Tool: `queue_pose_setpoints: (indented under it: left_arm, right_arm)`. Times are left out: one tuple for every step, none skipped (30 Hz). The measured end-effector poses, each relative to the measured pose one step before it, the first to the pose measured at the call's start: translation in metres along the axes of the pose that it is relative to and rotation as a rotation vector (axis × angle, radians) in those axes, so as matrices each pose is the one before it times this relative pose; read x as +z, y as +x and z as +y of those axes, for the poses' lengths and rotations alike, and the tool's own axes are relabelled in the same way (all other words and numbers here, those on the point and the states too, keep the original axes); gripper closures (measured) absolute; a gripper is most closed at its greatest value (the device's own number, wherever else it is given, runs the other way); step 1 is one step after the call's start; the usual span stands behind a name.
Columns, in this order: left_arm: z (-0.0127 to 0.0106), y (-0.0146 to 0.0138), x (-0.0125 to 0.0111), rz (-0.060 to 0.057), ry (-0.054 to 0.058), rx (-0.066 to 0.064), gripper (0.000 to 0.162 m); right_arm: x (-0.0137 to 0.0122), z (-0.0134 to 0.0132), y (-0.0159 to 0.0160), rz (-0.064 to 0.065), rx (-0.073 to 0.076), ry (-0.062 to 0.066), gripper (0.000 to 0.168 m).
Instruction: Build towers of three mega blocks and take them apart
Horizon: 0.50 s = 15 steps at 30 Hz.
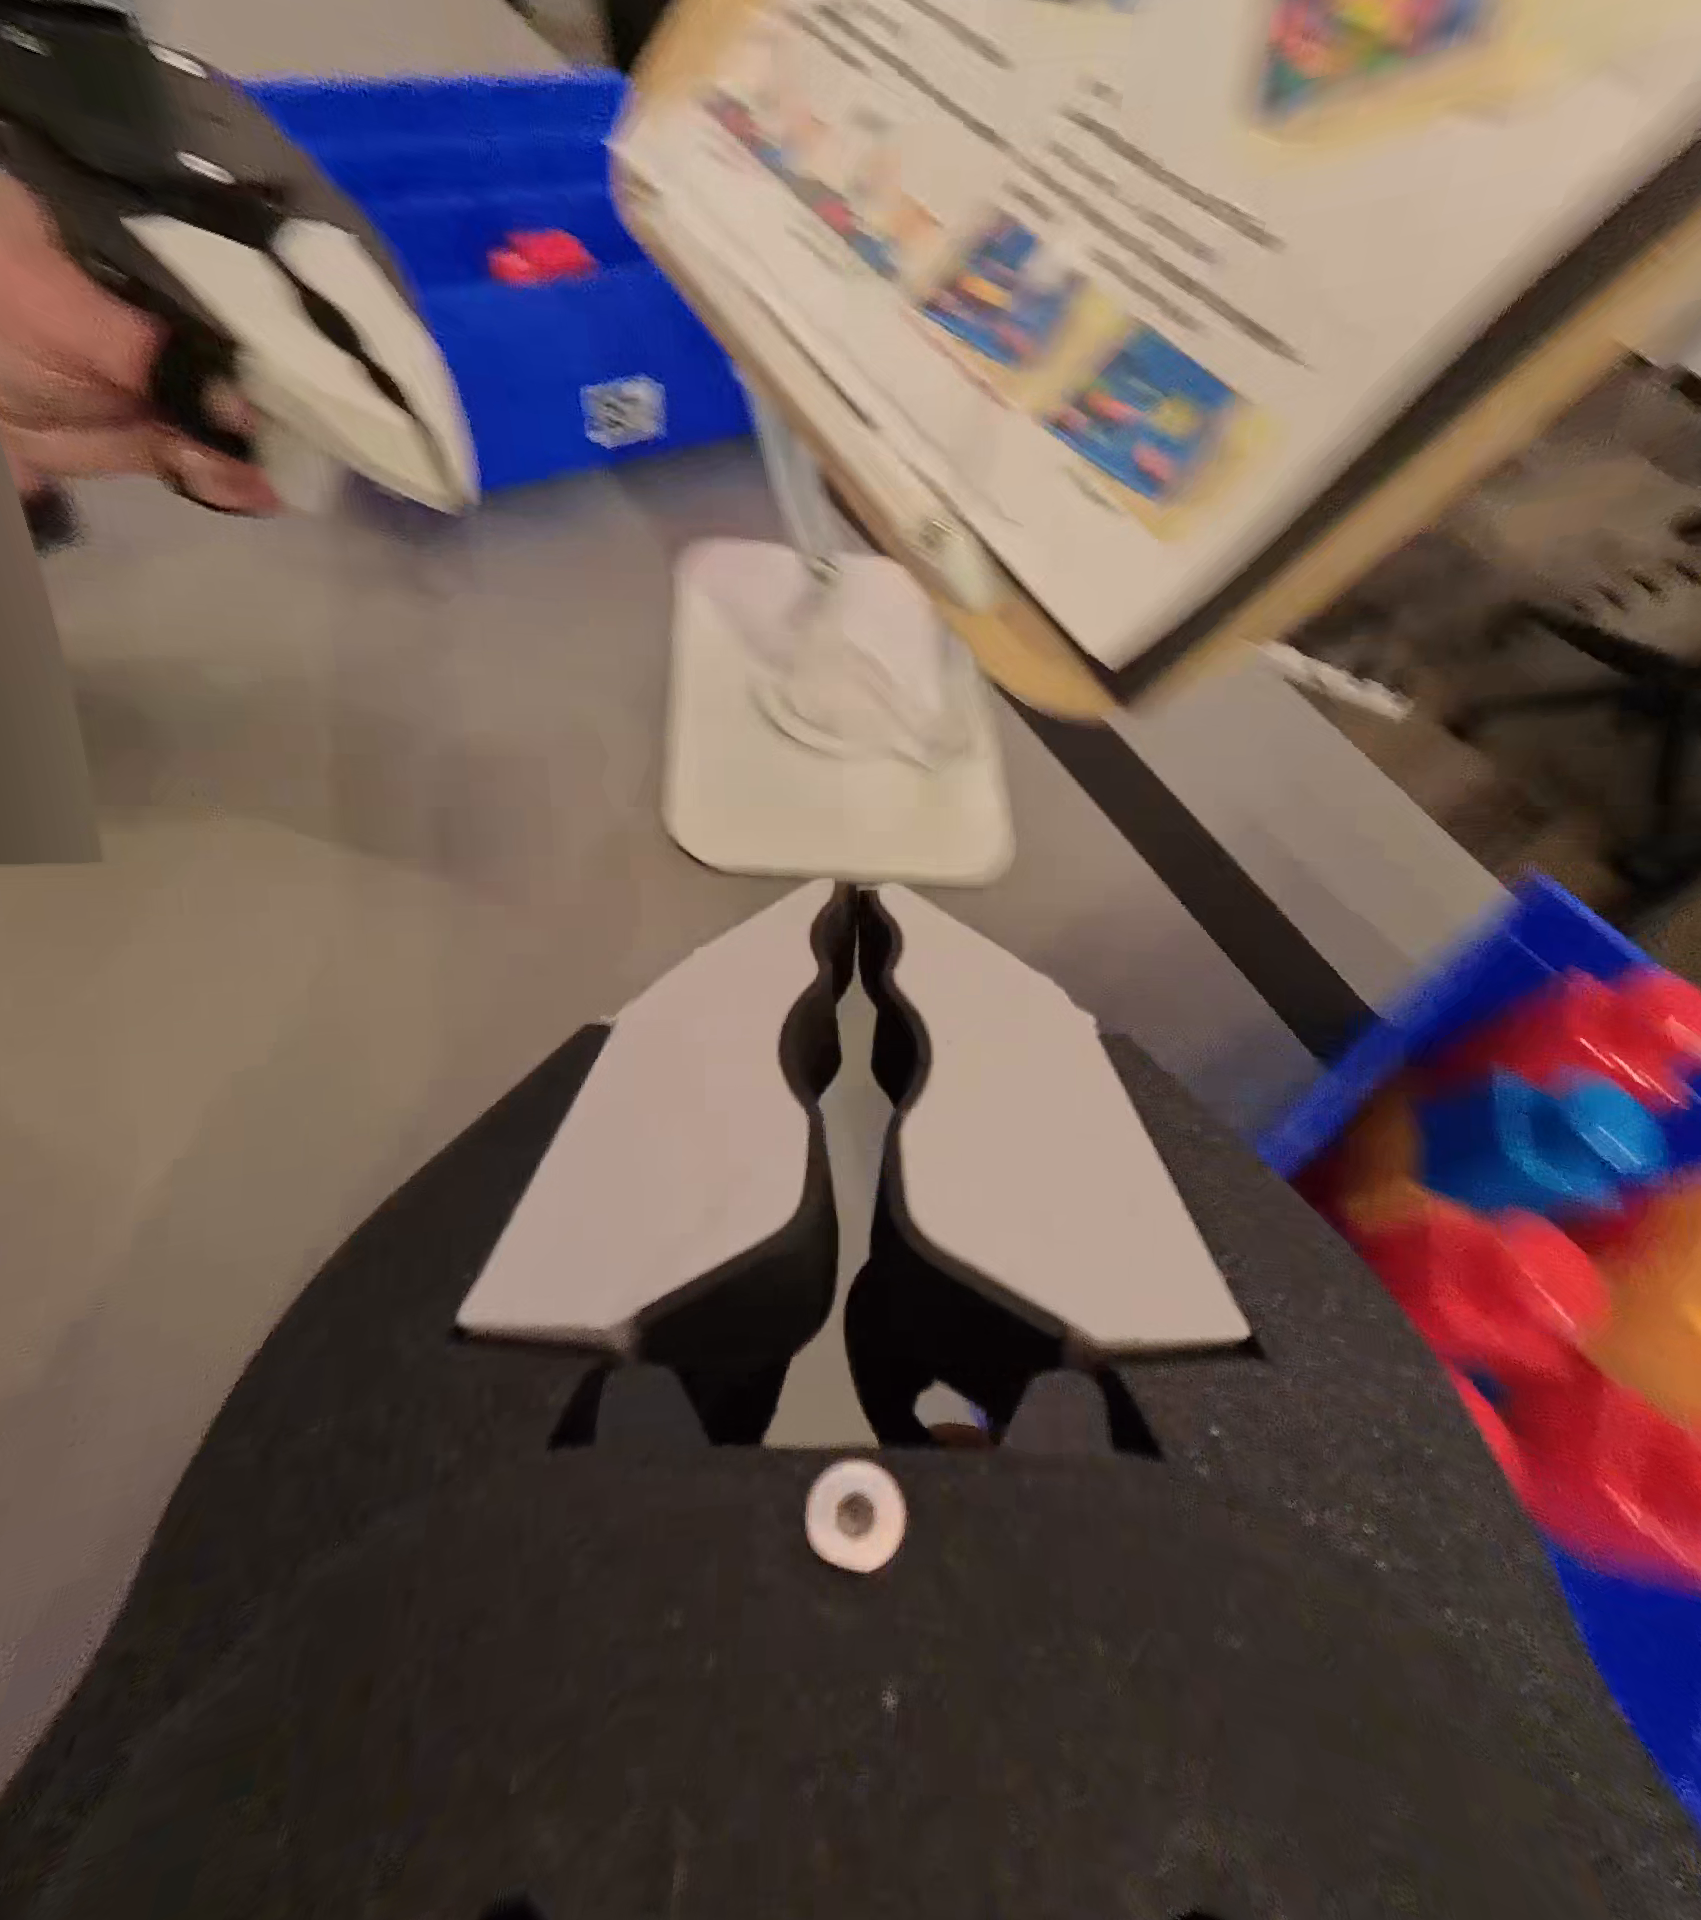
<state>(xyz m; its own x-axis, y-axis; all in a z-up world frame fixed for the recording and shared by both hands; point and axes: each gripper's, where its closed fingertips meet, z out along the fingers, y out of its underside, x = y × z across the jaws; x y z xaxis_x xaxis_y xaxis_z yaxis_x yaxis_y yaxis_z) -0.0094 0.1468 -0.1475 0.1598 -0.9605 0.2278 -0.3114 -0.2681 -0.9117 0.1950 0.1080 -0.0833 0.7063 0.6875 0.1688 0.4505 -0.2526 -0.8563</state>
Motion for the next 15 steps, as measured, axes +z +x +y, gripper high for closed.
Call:
queue_pose_setpoints:
  left_arm:
    - [-0.00227, -0.00082, -0.00011, -0.0142, 0.0106, 0.0042, 0.162]
    - [-0.00168, -0.0014, -0.00046, -0.0176, 0.005, 0.0065, 0.162]
    - [-0.00186, -0.00264, -0.00122, -0.0271, 0.005, 0.0072, 0.162]
    - [-0.00222, -0.00276, -0.00218, -0.0276, 0.0063, 0.0073, 0.162]
    - [-0.00245, -0.00153, -0.00311, -0.017, 0.0067, 0.011, 0.162]
    - [-0.00252, -0.00167, -0.00413, -0.0156, 0.006, 0.0122, 0.162]
    - [-0.00236, -0.00438, -0.00497, -0.0303, 0.0056, 0.0134, 0.162]
    - [-0.0018, -0.00636, -0.0055, -0.0388, 0.0065, 0.0089, 0.161]
    - [-0.00124, -0.00773, -0.00582, -0.0389, 0.0055, -0.0031, 0.16]
    - [-0.00061, -0.01027, -0.00638, -0.0476, 0.0049, -0.0106, 0.156]
    - [0.0005, -0.0129, -0.00694, -0.059, 0.0004, -0.0087, 0.152]
    - [0.00209, -0.0146, -0.00747, -0.0632, -0.009, -0.005, 0.145]
    - [0.00165, -0.01538, -0.00807, -0.0589, -0.0023, -0.0119, 0.141]
    - [0.00053, -0.016, -0.00855, -0.0544, 0.0108, -0.0212, 0.139]
    - [0.00136, -0.01772, -0.00857, -0.0609, 0.0036, -0.0189, 0.137]
  right_arm:
    - [0.01884, -0.01082, -0.01926, -0.0562, -0.0103, 0.0329, 0.168]
    - [0.02159, -0.01015, -0.01803, -0.0649, 0.0035, 0.0422, 0.168]
    - [0.02329, -0.00845, -0.01651, -0.0672, 0.0105, 0.0445, 0.168]
    - [0.02408, -0.00479, -0.01171, -0.0441, 0.0039, 0.0334, 0.168]
    - [0.0237, -0.00213, -0.00879, -0.0263, -0.0094, 0.0267, 0.168]
    - [0.0226, 0.00014, -0.0078, -0.0181, -0.016, 0.0149, 0.168]
    - [0.02089, 0.00065, -0.00664, -0.0113, -0.019, 0.0151, 0.168]
    - [0.0191, -0.00052, -0.00402, 0.0036, -0.0095, 0.0355, 0.168]
    - [0.01784, 0.00004, -0.0042, -0.0053, 0.0148, 0.0434, 0.168]
    - [0.01717, 0.00242, -0.00605, -0.028, 0.0296, 0.0319, 0.168]
    - [0.01588, 0.00433, -0.0057, -0.0316, 0.0255, 0.0252, 0.168]
    - [0.01406, 0.00632, -0.00348, -0.0162, 0.0128, 0.0188, 0.168]
    - [0.01242, 0.00915, -0.00234, -0.008, -0.0052, 0.0013, 0.168]
    - [0.01013, 0.01108, -0.0024, -0.0089, -0.0078, -0.0205, 0.168]
    - [0.00673, 0.00945, -0.00402, -0.0195, -0.0121, -0.0288, 0.167]
